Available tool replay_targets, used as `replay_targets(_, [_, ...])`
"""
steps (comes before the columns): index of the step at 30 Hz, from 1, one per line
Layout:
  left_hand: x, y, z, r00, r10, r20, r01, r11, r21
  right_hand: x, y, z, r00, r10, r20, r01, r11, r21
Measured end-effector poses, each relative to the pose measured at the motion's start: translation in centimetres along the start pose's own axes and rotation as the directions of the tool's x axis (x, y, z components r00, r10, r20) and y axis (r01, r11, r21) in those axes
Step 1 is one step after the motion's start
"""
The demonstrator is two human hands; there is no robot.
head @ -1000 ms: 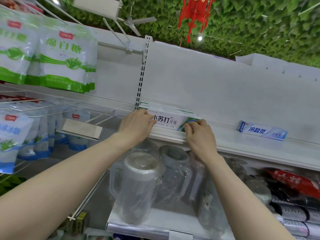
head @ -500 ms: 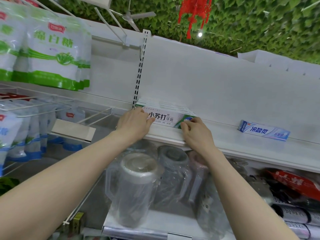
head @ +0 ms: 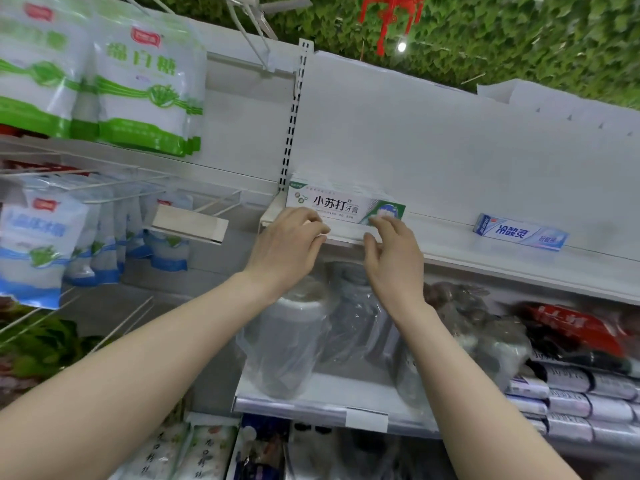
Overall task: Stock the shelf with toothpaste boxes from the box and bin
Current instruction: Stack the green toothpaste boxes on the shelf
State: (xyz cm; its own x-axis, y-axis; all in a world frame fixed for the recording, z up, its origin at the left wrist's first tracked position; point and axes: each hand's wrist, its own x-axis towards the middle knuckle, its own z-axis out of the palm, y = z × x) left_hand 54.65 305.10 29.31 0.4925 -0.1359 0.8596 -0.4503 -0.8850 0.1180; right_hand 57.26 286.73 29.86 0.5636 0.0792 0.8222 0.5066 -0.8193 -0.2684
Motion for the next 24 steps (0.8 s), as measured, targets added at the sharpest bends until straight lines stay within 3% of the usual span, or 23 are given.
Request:
replay_targets(7, [-7.3,0.0,-1.0,0.998,0.025,0.065,-0.02,0.996,-0.086,-8.6,-2.4,0.6,0.999,-0.005,-0.049,0.006,1.0,0.023])
replay_targets(14, [-17.6,-0.8,0.4,0.962,-0.06,0.265,0.087,0.992,-0.093,-20.6,-2.9,3.6,0.977,0.11,0.181,-0.107,0.994,-0.026])
replay_targets(19, [-27.5,-1.9,2.5,0.868,-0.208,0.452,0.271,0.959,-0.079,-31.1,-2.4,7.1,0.884,0.212,0.416,-0.213,0.976,-0.046])
replay_targets(24, [-36.4,-2.9,4.9,0.74,-0.302,0.601,0.382,0.924,-0.007,-39.9,-1.8,10.2,0.789,0.264,0.554,-0.298,0.954,-0.031])
